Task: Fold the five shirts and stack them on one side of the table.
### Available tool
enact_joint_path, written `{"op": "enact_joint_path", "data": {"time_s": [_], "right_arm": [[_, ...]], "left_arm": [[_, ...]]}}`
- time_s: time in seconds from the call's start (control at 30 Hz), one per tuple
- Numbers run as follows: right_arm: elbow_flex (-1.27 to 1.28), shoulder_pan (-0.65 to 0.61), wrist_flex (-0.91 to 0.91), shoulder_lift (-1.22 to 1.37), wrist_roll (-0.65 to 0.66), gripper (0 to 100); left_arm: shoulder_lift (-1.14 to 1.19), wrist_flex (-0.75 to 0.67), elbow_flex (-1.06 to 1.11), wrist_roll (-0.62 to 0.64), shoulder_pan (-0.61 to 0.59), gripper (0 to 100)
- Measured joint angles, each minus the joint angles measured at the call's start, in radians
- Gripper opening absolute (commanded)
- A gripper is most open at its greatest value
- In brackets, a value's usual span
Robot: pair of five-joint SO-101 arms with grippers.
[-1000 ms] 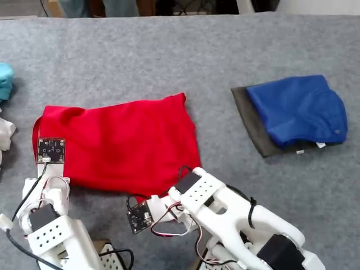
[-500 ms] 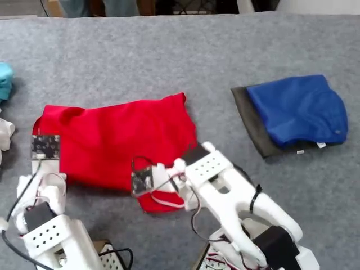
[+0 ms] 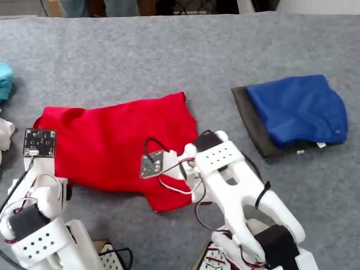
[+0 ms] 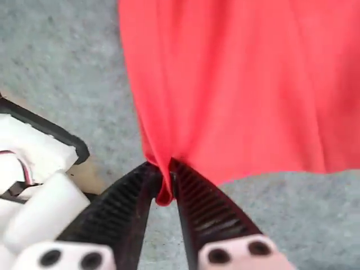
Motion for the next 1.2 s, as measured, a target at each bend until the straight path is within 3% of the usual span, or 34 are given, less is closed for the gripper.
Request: {"op": "enact_joint_path", "data": {"time_s": [0.23,0.33,0.47,0.63,0.73,0.97,1.03,1.2], "right_arm": [[0.0,0.014,0.029,0.0,-0.006,1.5],[0.0,0.023,0.037,0.0,-0.008,1.5],[-0.012,0.083,0.037,0.023,-0.008,1.5],[-0.114,0.173,0.04,0.158,-0.008,1.5],[-0.203,0.209,0.044,0.264,-0.008,1.5],[-0.422,0.229,0.077,0.476,-0.008,1.5],[-0.489,0.229,0.086,0.528,-0.021,1.5],[-0.646,0.249,0.14,0.655,-0.041,1.5]], "left_arm": [[0.107,0.054,-0.107,-0.094,-0.167,23],[0.269,0.054,-0.141,-0.147,-0.255,22],[0.552,0.055,-0.256,-0.13,-0.318,22],[0.864,0.025,-0.413,0.035,-0.308,17],[0.988,0.018,-0.448,0.066,-0.304,16],[0.984,0.074,-0.462,0.04,-0.259,16],[0.97,0.061,-0.462,0.094,-0.224,16],[1.017,-0.126,-0.381,0.295,-0.084,16]]}}
